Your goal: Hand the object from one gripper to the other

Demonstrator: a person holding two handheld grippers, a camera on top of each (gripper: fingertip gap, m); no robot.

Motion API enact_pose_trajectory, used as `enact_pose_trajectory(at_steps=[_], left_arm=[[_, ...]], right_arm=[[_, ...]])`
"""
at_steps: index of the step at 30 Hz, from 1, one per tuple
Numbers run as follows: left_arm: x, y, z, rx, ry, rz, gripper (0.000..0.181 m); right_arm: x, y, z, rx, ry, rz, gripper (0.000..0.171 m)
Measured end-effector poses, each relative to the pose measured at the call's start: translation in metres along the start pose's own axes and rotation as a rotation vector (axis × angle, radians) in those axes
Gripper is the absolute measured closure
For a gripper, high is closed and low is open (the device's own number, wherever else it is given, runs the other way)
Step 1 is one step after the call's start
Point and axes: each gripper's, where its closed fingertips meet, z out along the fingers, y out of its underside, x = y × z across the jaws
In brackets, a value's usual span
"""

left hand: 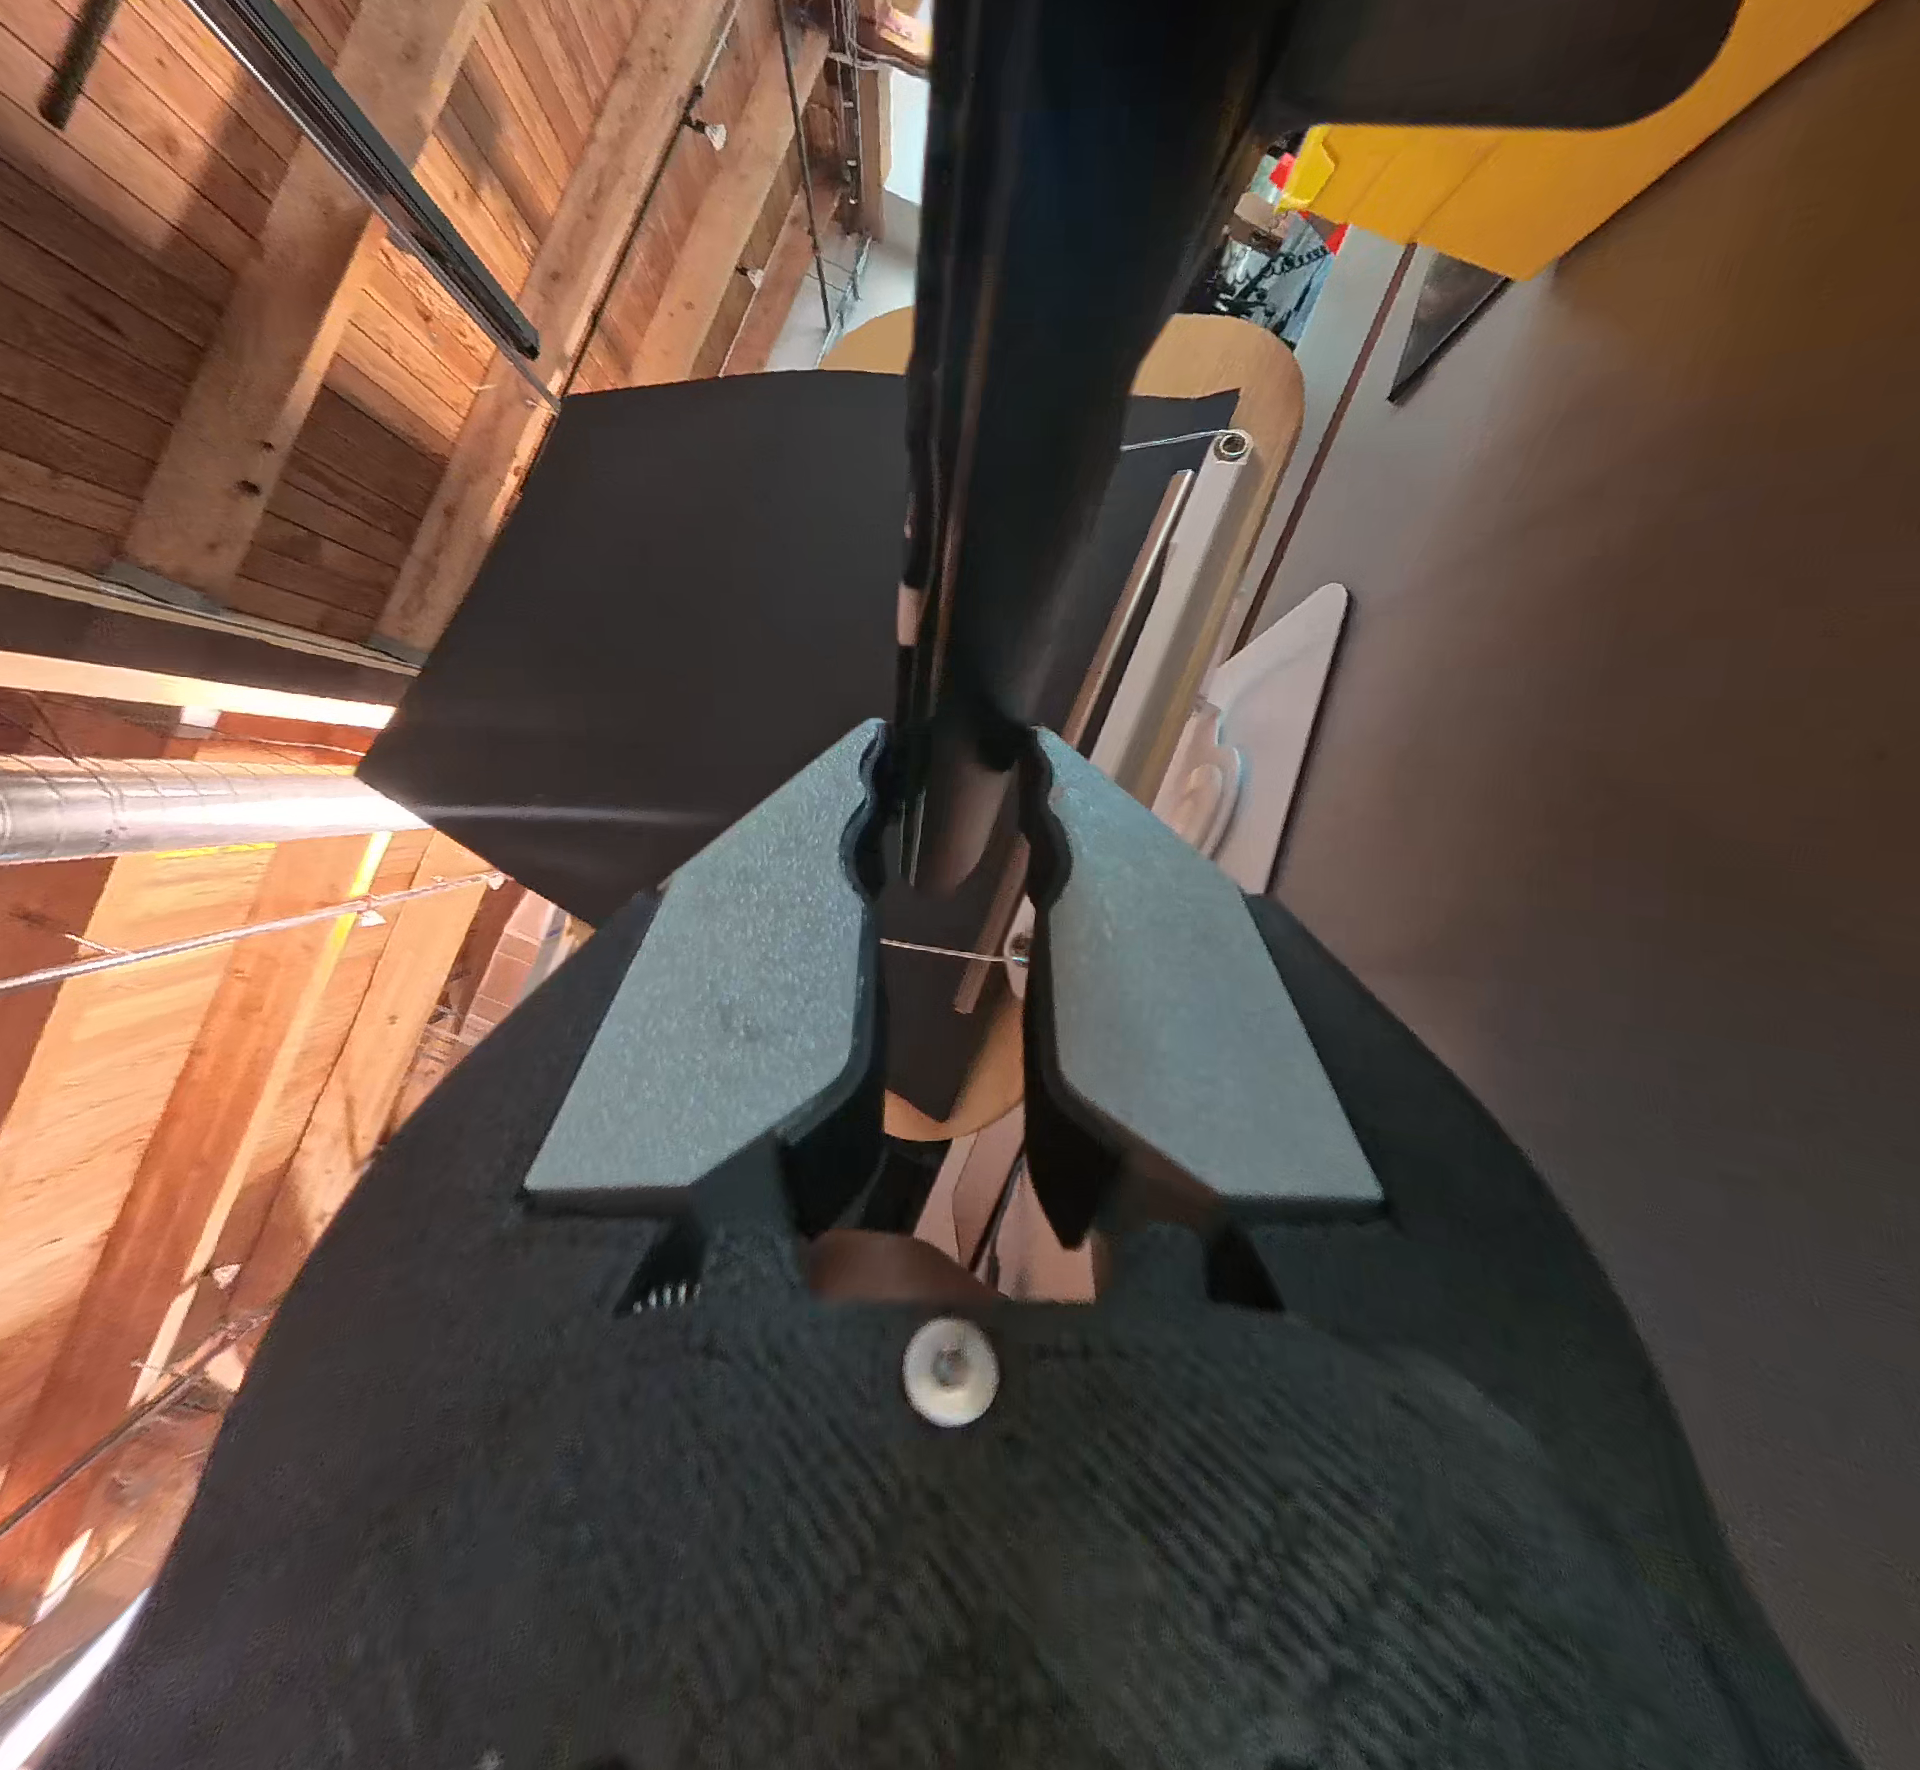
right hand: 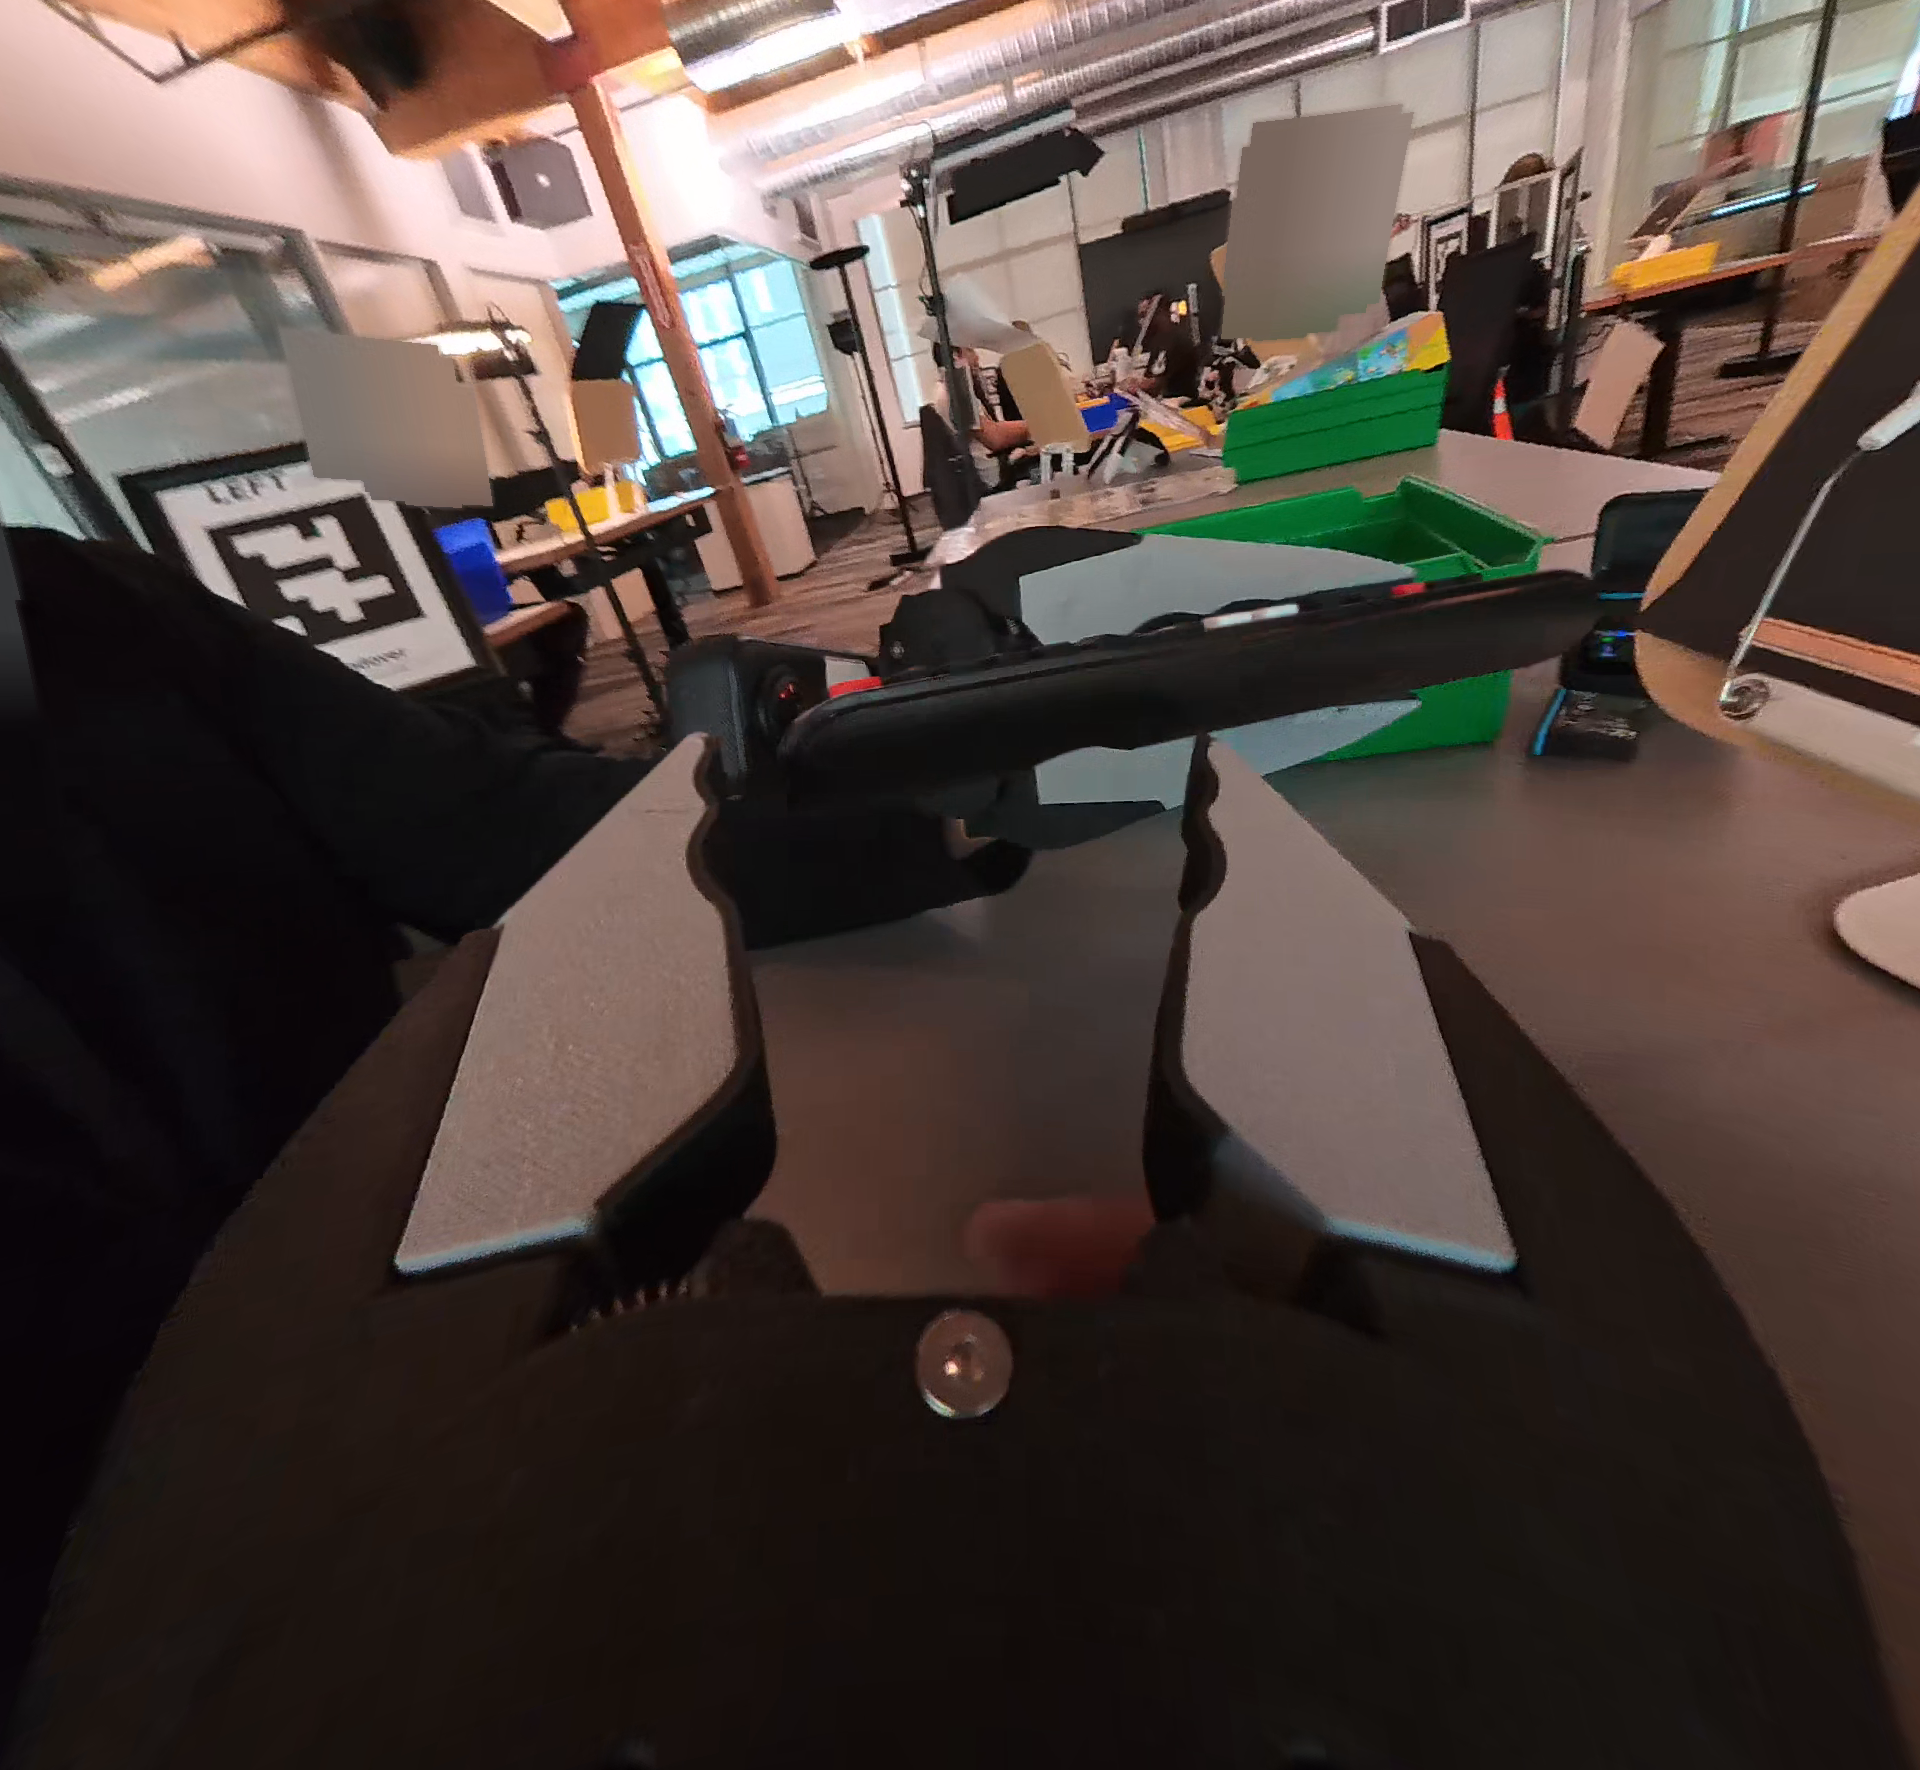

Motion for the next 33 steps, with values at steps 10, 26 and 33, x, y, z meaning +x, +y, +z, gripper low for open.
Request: enact_pose_trajectory(at_steps=[10, 26, 33], left_arm=[[0.005, -0.013, -0.003, 0.028, -0.042, 0.237, 0.159], [0.019, 0.001, 0.006, -0.051, -0.004, 0.262, 0.140], [0.010, 0.009, -0.002, -0.056, 0.106, -0.151, 0.129]], right_arm=[[0.029, 0.019, -0.005, -0.083, 0.037, 0.348, 0.105], [0.049, 0.078, -0.002, -0.336, 0.145, 0.441, 0.149], [0.068, 0.054, -0.015, -0.219, 0.263, 0.378, 0.152]])
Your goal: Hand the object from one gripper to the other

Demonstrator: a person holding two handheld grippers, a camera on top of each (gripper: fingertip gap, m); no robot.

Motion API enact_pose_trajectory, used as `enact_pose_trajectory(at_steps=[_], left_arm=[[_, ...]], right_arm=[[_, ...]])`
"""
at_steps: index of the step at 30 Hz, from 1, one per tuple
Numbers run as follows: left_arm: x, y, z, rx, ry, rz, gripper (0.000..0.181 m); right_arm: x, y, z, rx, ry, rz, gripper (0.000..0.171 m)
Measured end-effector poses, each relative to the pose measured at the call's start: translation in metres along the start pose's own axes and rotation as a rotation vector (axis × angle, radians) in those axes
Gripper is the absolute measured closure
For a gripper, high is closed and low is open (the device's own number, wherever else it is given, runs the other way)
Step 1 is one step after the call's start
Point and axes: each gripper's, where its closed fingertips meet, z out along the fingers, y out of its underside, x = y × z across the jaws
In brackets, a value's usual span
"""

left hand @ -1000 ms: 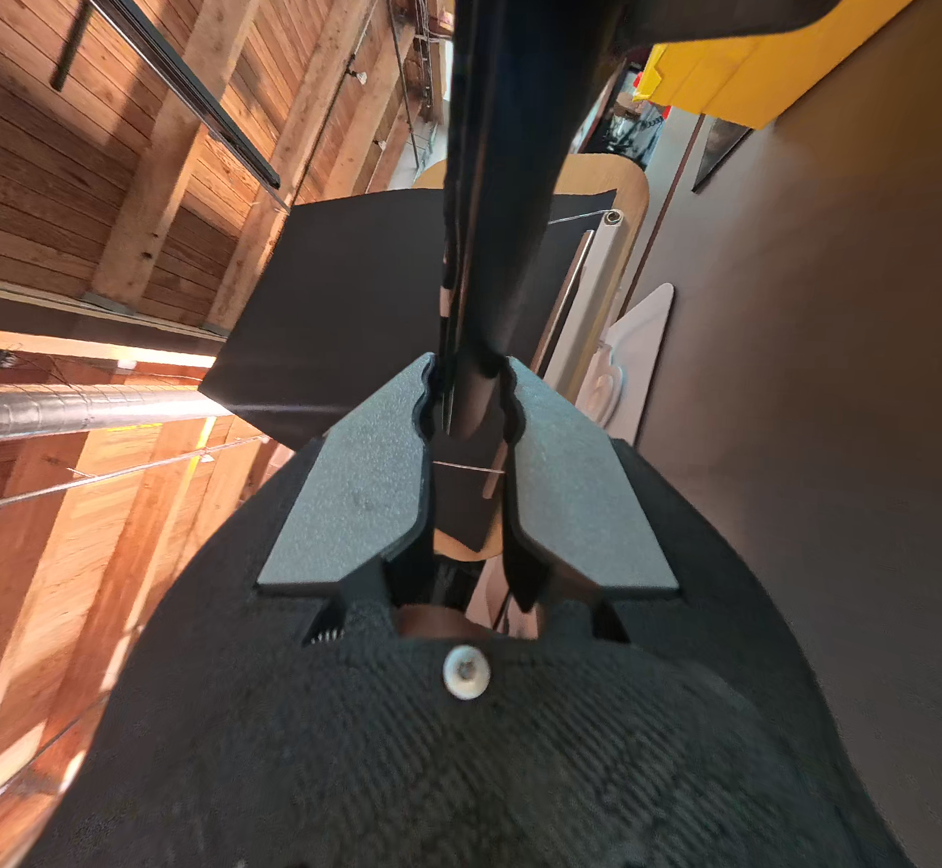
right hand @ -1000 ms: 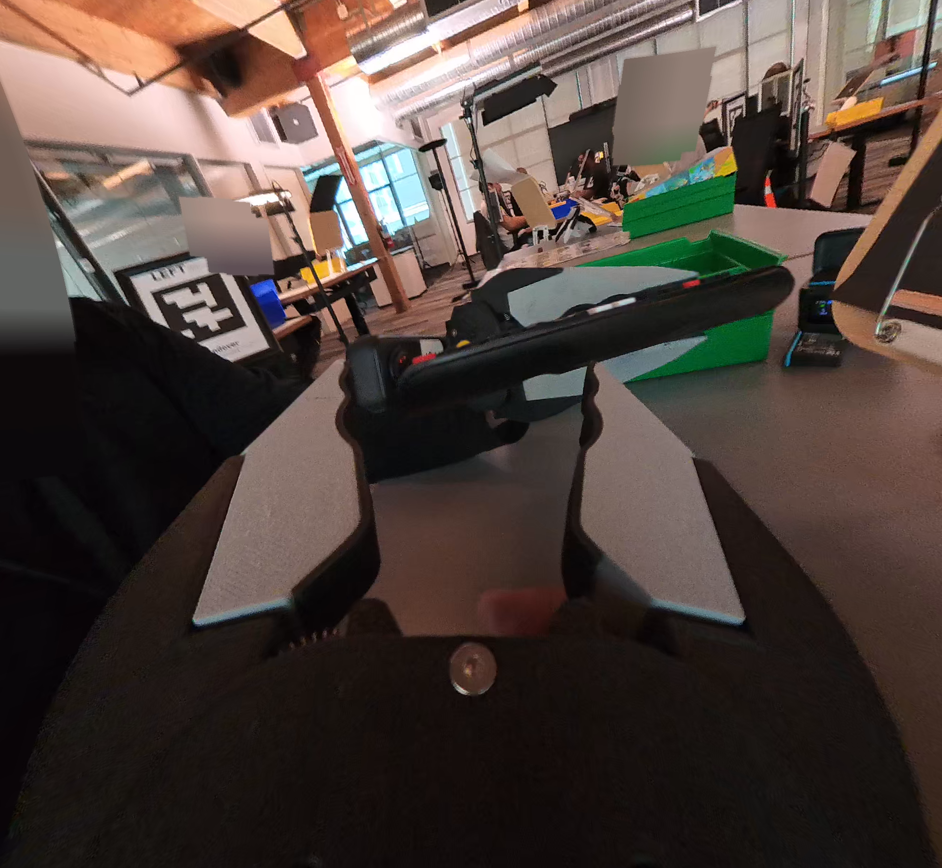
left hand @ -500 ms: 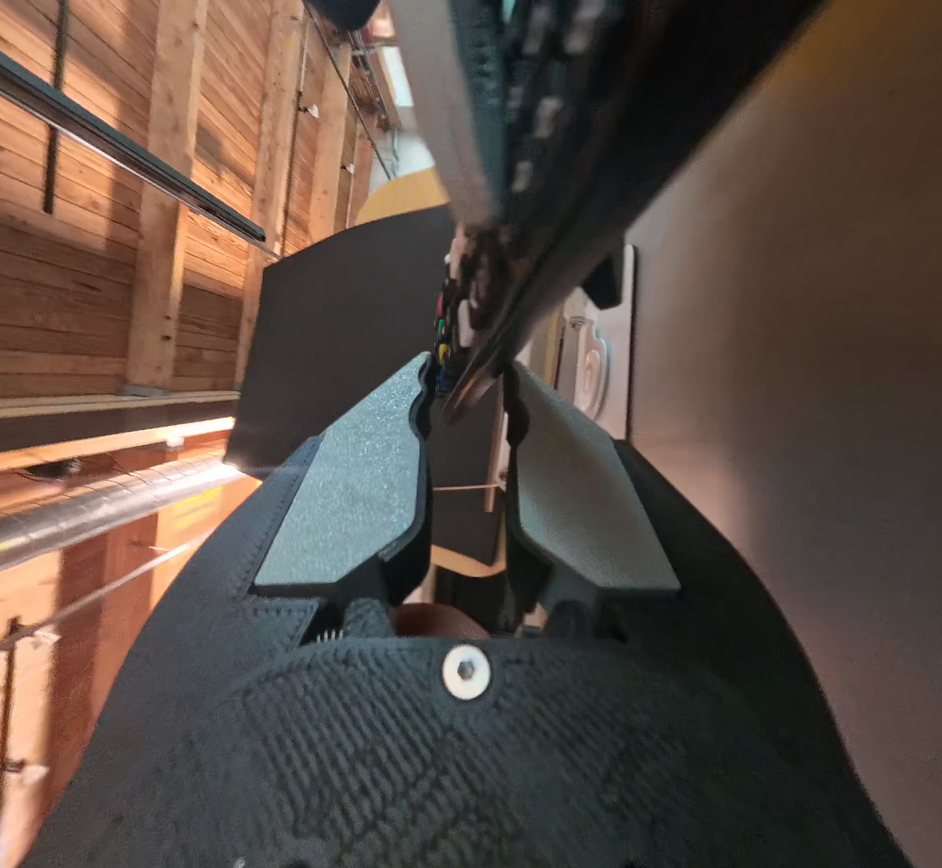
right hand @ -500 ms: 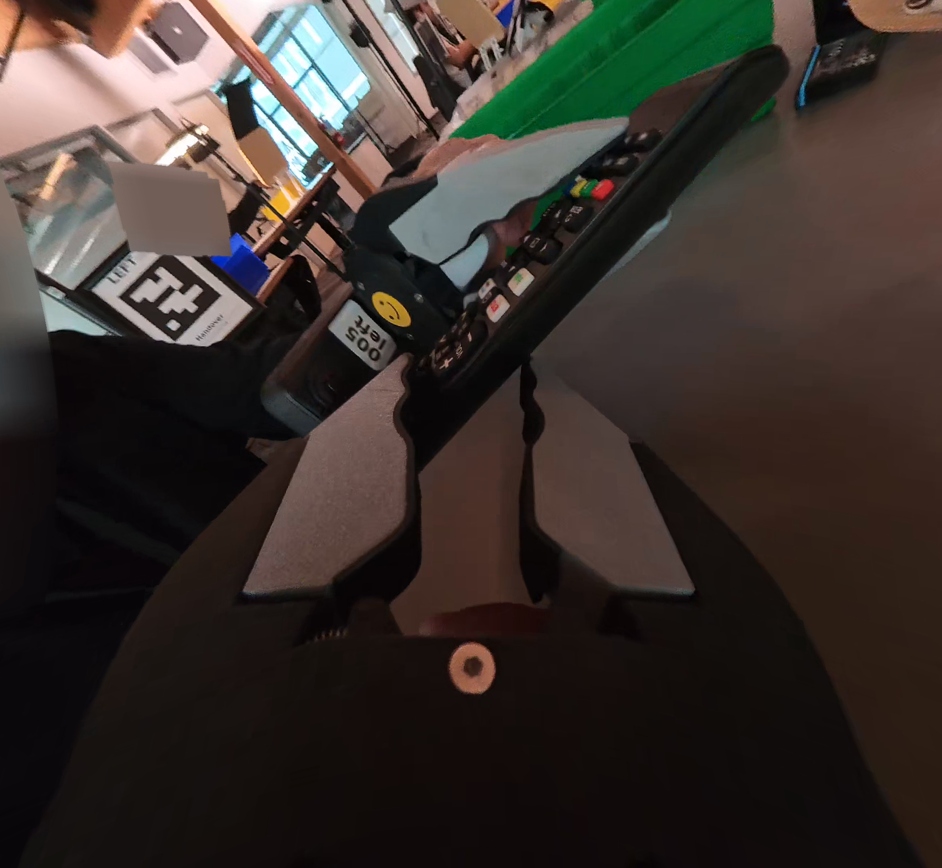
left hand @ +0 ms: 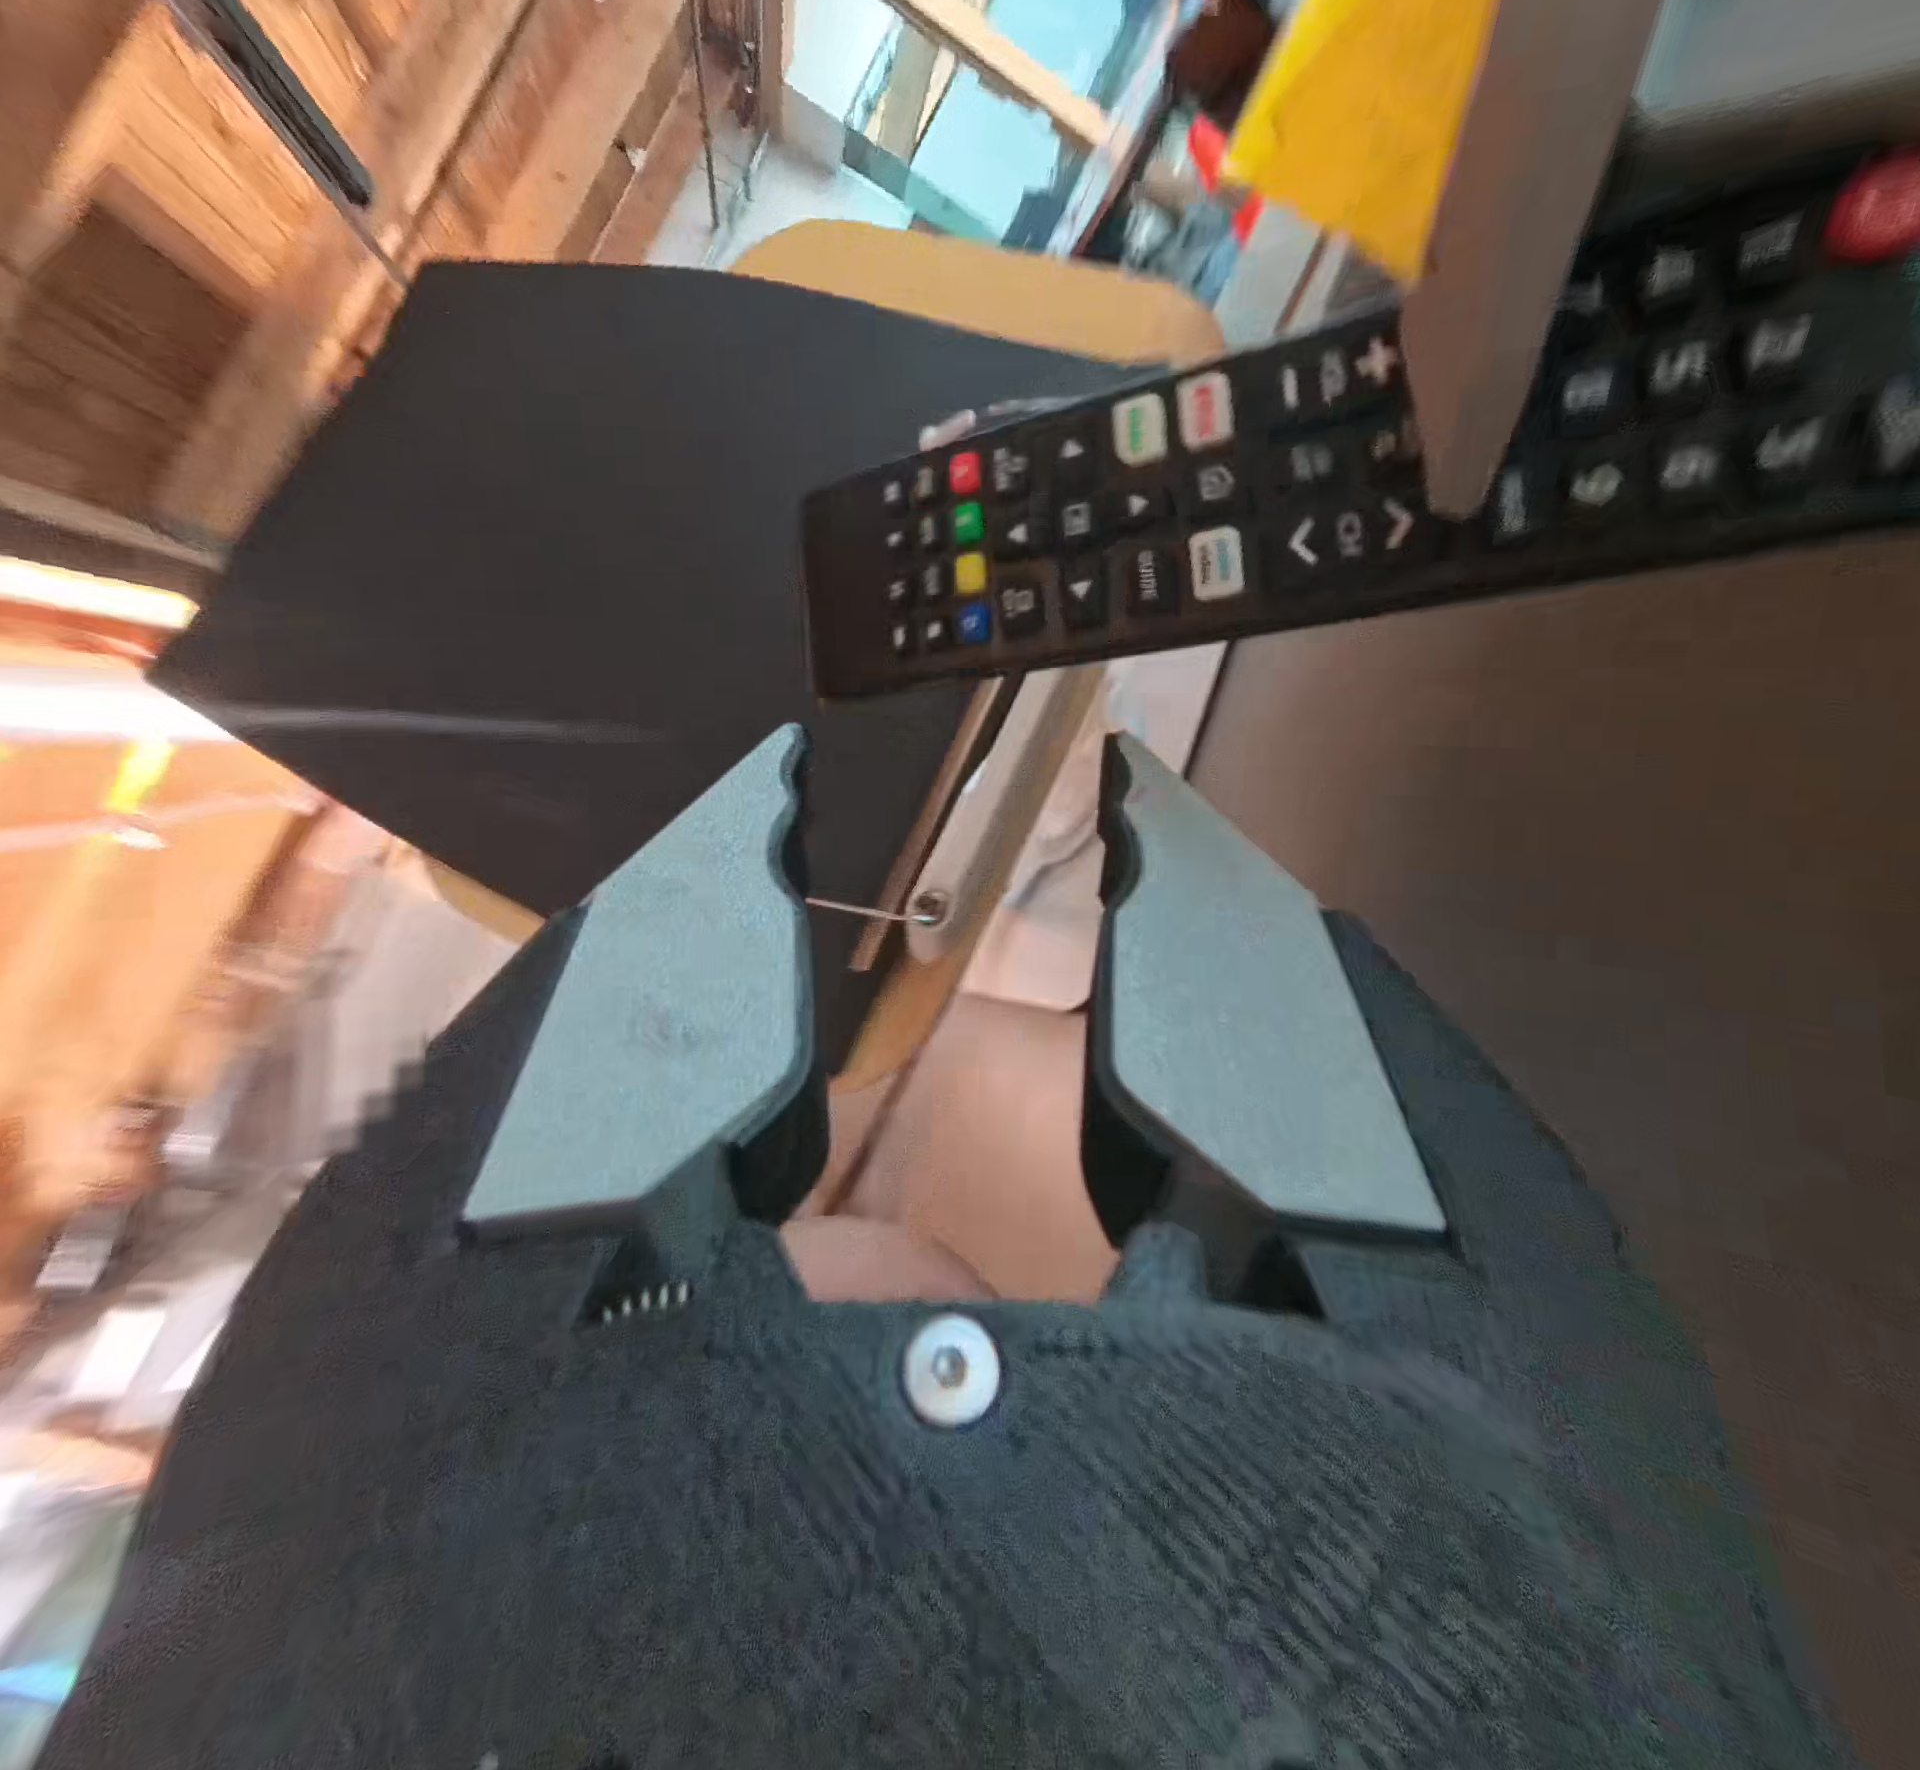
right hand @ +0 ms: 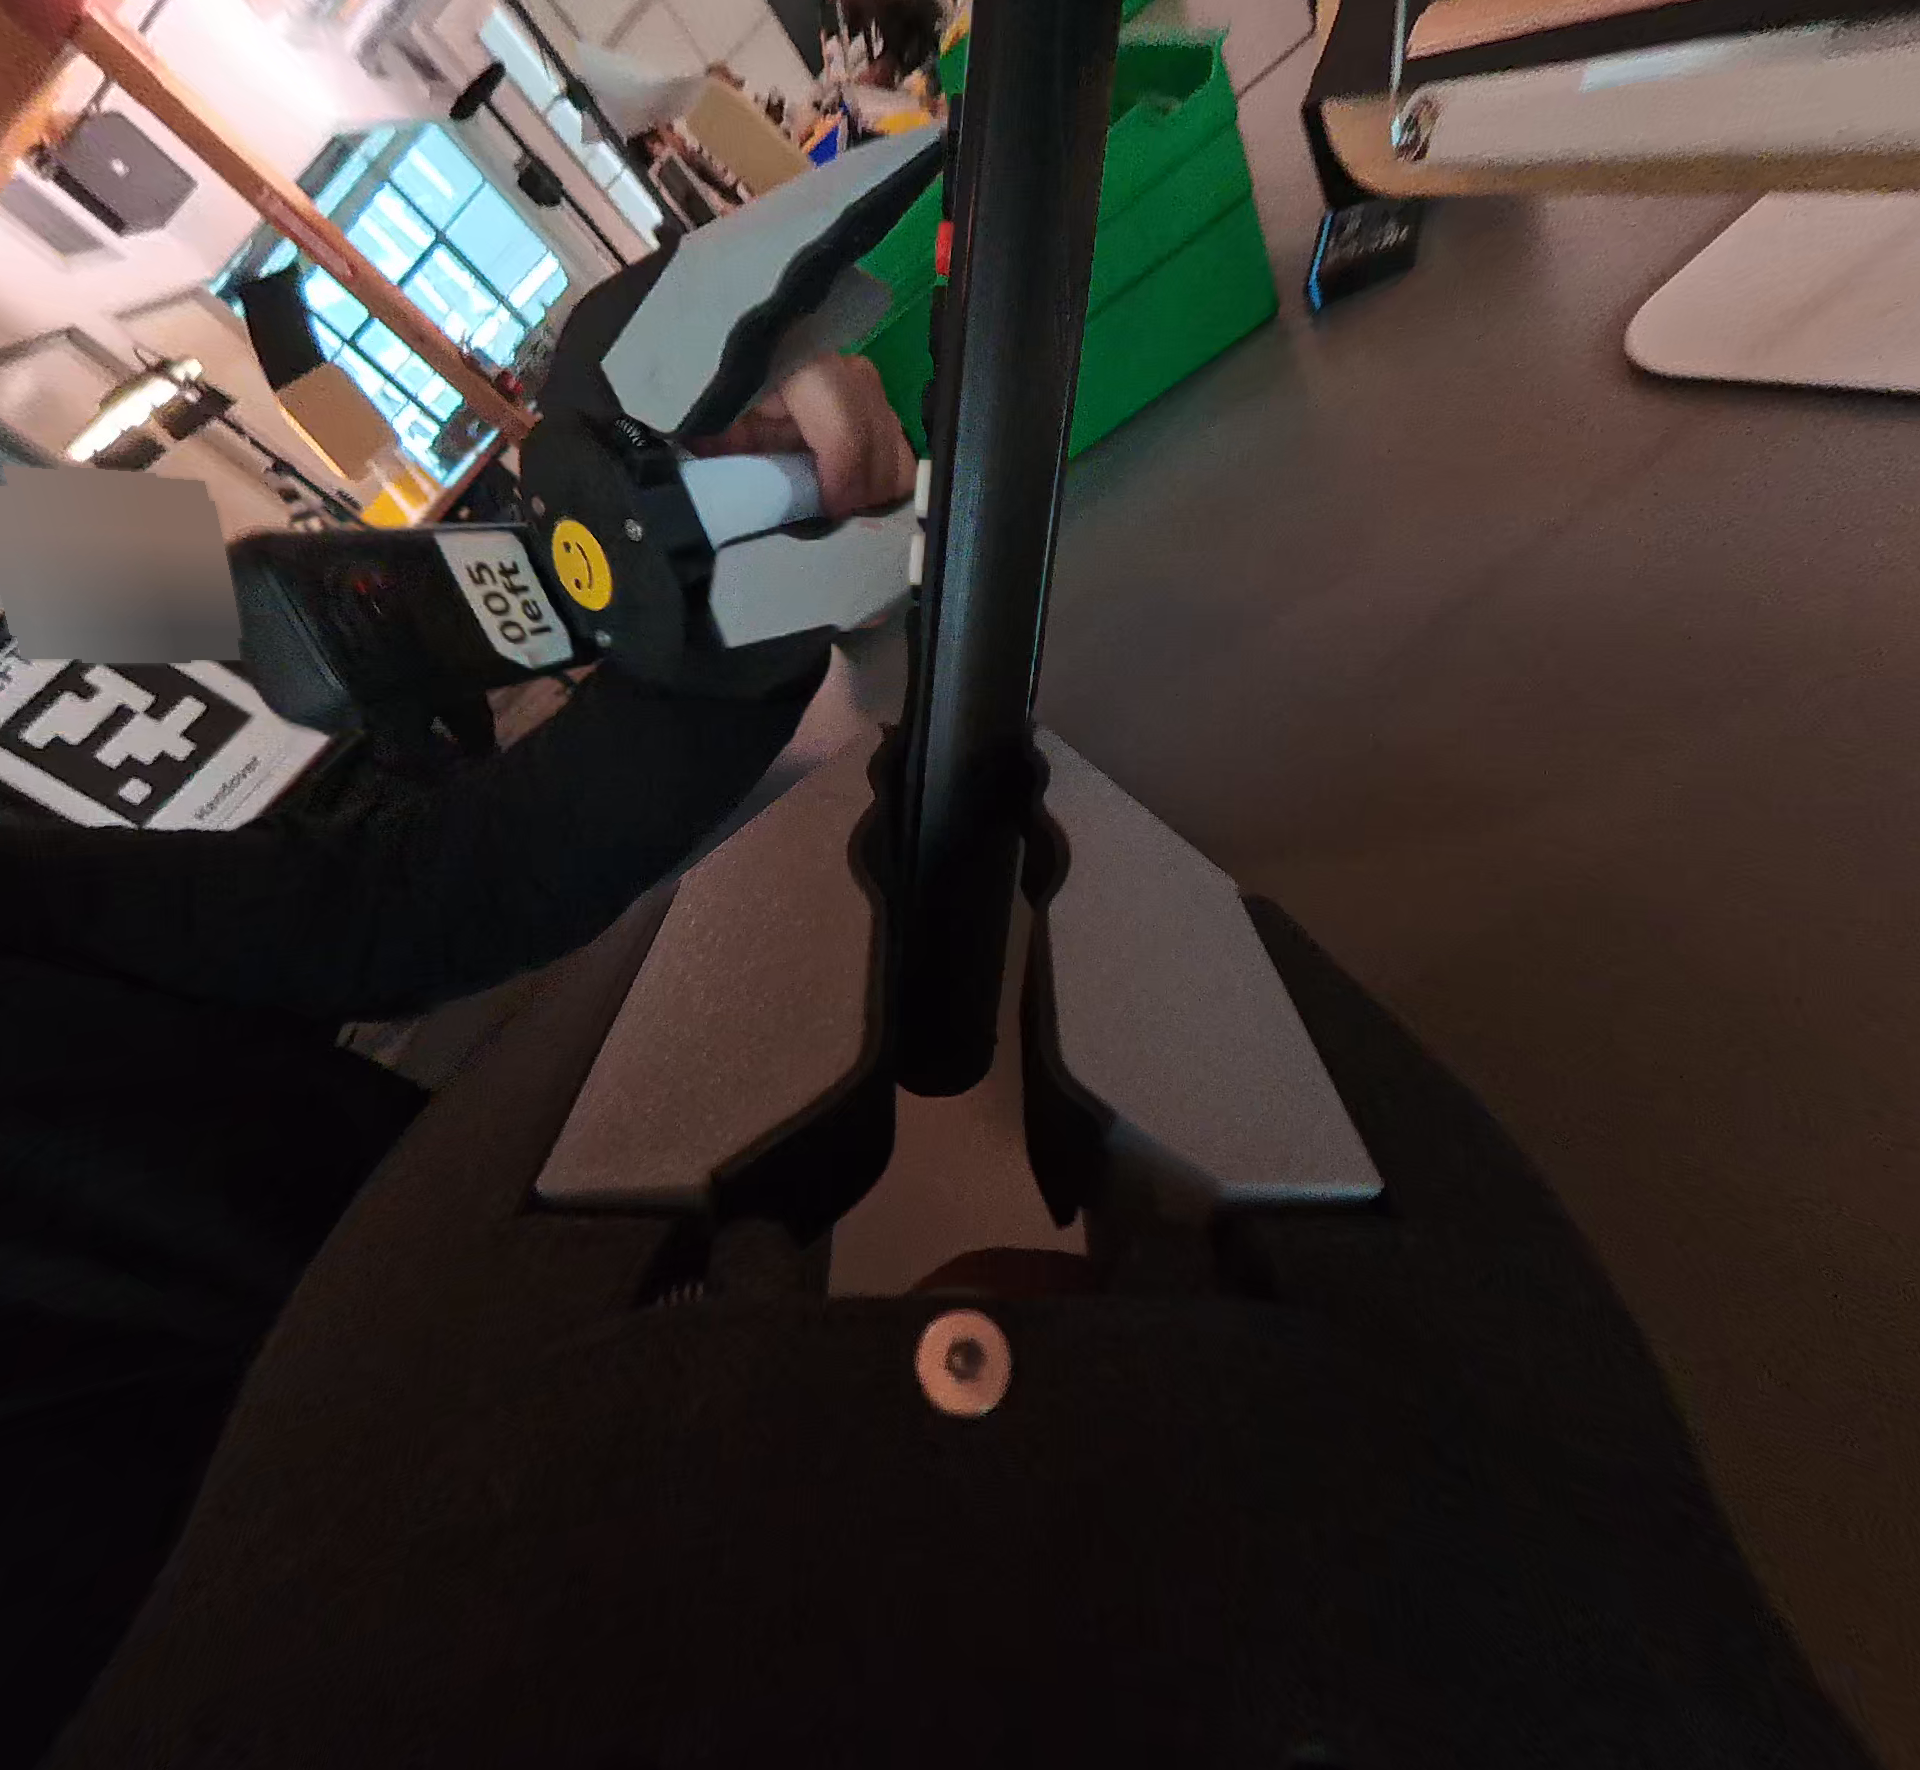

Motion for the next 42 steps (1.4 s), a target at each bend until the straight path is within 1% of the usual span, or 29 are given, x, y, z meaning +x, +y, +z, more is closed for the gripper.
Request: enact_pose_trajectory(at_steps=[1, 2, 3, 4, 6, 7, 8, 10, 11, 12, 13, 14, 16, 17, 18, 20, 23, 24, 25, 26, 28, 29, 30, 31, 34, 36, 38, 40, 42], left_arm=[[-0.003, -0.003, -0.003, 0.034, 0.022, -0.118, 0.130], [-0.004, -0.005, -0.005, 0.057, 0.061, -0.230, 0.127], [-0.004, -0.006, -0.005, 0.069, 0.109, -0.342, 0.125], [0.000, -0.008, -0.005, 0.075, 0.182, -0.458, 0.122], [0.009, -0.012, -0.006, 0.081, 0.327, -0.663, 0.116], [0.012, -0.013, -0.007, 0.085, 0.381, -0.739, 0.113], [0.012, -0.013, -0.008, 0.088, 0.413, -0.796, 0.114], [0.013, -0.014, -0.011, 0.095, 0.473, -0.868, 0.117], [0.013, -0.013, -0.012, 0.093, 0.490, -0.882, 0.120], [0.012, -0.013, -0.013, 0.097, 0.496, -0.891, 0.121], [0.012, -0.016, -0.016, 0.116, 0.518, -0.901, 0.122], [0.014, -0.023, -0.020, 0.153, 0.559, -0.912, 0.126], [0.016, -0.043, -0.033, 0.266, 0.640, -0.902, 0.157], [0.016, -0.054, -0.040, 0.330, 0.655, -0.882, 0.180], [0.015, -0.058, -0.043, 0.357, 0.625, -0.853, 0.181], [0.014, -0.059, -0.043, 0.357, 0.577, -0.807, 0.181], [0.017, -0.064, -0.050, 0.384, 0.657, -0.835, 0.181], [0.018, -0.069, -0.057, 0.422, 0.713, -0.838, 0.154], [0.016, -0.073, -0.060, 0.447, 0.732, -0.855, 0.127], [0.012, -0.074, -0.059, 0.455, 0.713, -0.867, 0.133], [0.009, -0.079, -0.061, 0.496, 0.687, -0.855, 0.137], [0.010, -0.082, -0.060, 0.508, 0.668, -0.848, 0.145], [0.013, -0.086, -0.061, 0.520, 0.676, -0.836, 0.147], [0.018, -0.090, -0.063, 0.524, 0.700, -0.817, 0.148], [0.032, -0.087, -0.057, 0.470, 0.688, -0.701, 0.154], [0.037, -0.077, -0.046, 0.398, 0.600, -0.569, 0.156], [0.037, -0.064, -0.034, 0.327, 0.436, -0.372, 0.158], [0.033, -0.046, -0.021, 0.212, 0.256, -0.136, 0.158], [0.028, -0.029, -0.012, 0.114, 0.122, 0.075, 0.158]], right_arm=[[0.000, -0.003, -0.002, 0.017, 0.007, -0.008, 0.152], [0.000, -0.006, -0.004, 0.029, 0.016, -0.020, 0.152], [0.002, -0.009, -0.006, 0.038, 0.043, -0.043, 0.152], [0.007, -0.011, -0.007, 0.041, 0.107, -0.095, 0.152], [0.020, -0.016, -0.013, 0.008, 0.317, -0.315, 0.152], [0.024, -0.020, -0.017, -0.011, 0.425, -0.458, 0.152], [0.023, -0.023, -0.019, -0.029, 0.505, -0.583, 0.152], [0.016, -0.027, -0.021, -0.047, 0.584, -0.777, 0.152], [0.011, -0.027, -0.020, -0.056, 0.597, -0.875, 0.151], [0.003, -0.024, -0.017, -0.064, 0.572, -0.966, 0.152], [-0.009, -0.019, -0.012, -0.064, 0.507, -1.030, 0.152], [-0.020, -0.013, -0.006, -0.057, 0.418, -1.045, 0.152], [-0.035, -0.008, 0.001, -0.032, 0.307, -1.005, 0.152], [-0.036, -0.008, 0.002, -0.021, 0.300, -1.000, 0.152], [-0.036, -0.009, 0.001, -0.016, 0.301, -1.005, 0.151], [-0.036, -0.010, -0.002, -0.010, 0.303, -1.005, 0.151], [-0.041, -0.018, -0.007, 0.045, 0.290, -0.989, 0.152], [-0.044, -0.021, -0.009, 0.063, 0.276, -0.975, 0.152], [-0.046, -0.021, -0.010, 0.072, 0.264, -0.965, 0.152], [-0.047, -0.021, -0.010, 0.072, 0.250, -0.960, 0.152], [-0.050, -0.016, -0.006, 0.062, 0.214, -0.953, 0.152], [-0.053, -0.012, -0.001, 0.052, 0.193, -0.951, 0.152], [-0.053, -0.008, 0.004, 0.037, 0.183, -0.952, 0.152], [-0.051, -0.003, 0.010, 0.013, 0.183, -0.954, 0.152], [-0.033, 0.005, 0.019, -0.054, 0.250, -0.920, 0.151], [-0.013, 0.003, 0.018, -0.083, 0.335, -0.852, 0.146], [0.003, 0.004, 0.013, -0.118, 0.388, -0.802, 0.131], [0.009, 0.004, 0.009, -0.126, 0.391, -0.740, 0.116], [0.009, 0.002, 0.006, -0.111, 0.375, -0.700, 0.105]])
